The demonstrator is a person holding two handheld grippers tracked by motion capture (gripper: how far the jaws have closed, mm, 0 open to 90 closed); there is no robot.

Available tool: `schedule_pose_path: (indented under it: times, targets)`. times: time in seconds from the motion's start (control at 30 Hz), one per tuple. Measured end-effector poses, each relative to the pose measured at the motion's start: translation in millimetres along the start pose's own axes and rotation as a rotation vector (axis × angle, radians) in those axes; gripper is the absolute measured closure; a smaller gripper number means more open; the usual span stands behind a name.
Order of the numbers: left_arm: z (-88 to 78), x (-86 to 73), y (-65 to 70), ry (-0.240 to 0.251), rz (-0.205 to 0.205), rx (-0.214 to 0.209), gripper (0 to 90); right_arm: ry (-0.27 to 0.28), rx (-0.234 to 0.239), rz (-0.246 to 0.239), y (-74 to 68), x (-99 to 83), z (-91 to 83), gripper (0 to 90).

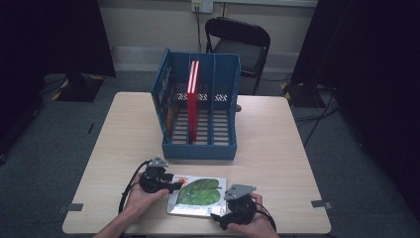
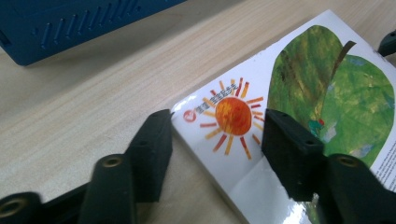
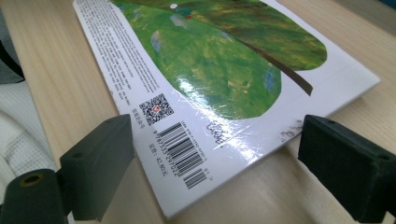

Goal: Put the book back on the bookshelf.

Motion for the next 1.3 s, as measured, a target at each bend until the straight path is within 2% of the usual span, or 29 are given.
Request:
schedule_pose_path:
  times: [0.13, 0.23, 0.33, 0.37, 0.4, 0.43, 0.5, 0.57, 0.67, 0.87, 1.3]
  targets:
    - [0.0, 0.7, -3.4, 0.011, -0.011, 0.014, 35.7, -0.006, 0.012, 0.01, 2.3, 3.8, 5.2, 9.5]
    - [1.3, 0.8, -1.9, 0.014, -0.017, 0.001, 27.9, 0.004, 0.01, 0.016, 1.8, 2.9, 6.1, 9.6]
    - [2.1, 0.8, -1.3, 0.019, -0.016, 0.001, 25.6, 0.003, 0.007, 0.021, 1.6, 1.7, 5.7, 9.6]
    - [2.1, 0.9, -1.2, 0.021, -0.027, -0.003, 25.6, 0.005, 0.007, 0.023, 1.7, 1.4, 5.8, 9.6]
    - [2.1, 1.3, -0.4, 0.031, -0.065, -0.037, 25.4, 0.008, 0.004, 0.027, 1.6, 0.9, 5.7, 9.5]
    - [1.5, 1.6, -1.1, 0.029, -0.078, -0.045, 24.1, 0.009, 0.004, 0.028, 1.5, 0.8, 5.7, 9.5]
    - [0.8, 1.5, -2.7, 0.038, -0.084, -0.042, 28.1, 0.009, 0.004, 0.032, 1.4, 0.4, 5.5, 9.5]
    - [-0.2, 1.9, -4.8, 0.043, -0.11, -0.049, 30.6, 0.012, 0.003, 0.035, 1.4, 0.2, 5.6, 9.6]
    - [-2.1, 2.6, -7.1, 0.053, -0.15, -0.073, 32.2, 0.013, 0.003, 0.036, 1.3, 0.0, 5.6, 9.5]
    - [-5.5, 4.4, -7.4, 0.066, -0.188, -0.083, 32.5, 0.015, 0.0, 0.036, 0.8, -0.3, 5.8, 9.3]
    - [-10.5, 10.7, -8.5, 0.099, -0.23, -0.119, 34.0, -0.002, 0.003, 0.004, -0.8, -2.2, 4.4, 8.6]
Point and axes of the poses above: each handheld gripper's, and its own axes: z roughly forward along the jaws, x roughly out of its top, y roughly to its right, the point moved 7 cm from there along z, roughly forward along the jaws, and after that the axes turned 11 degrees about y, right-handed, at the moved point
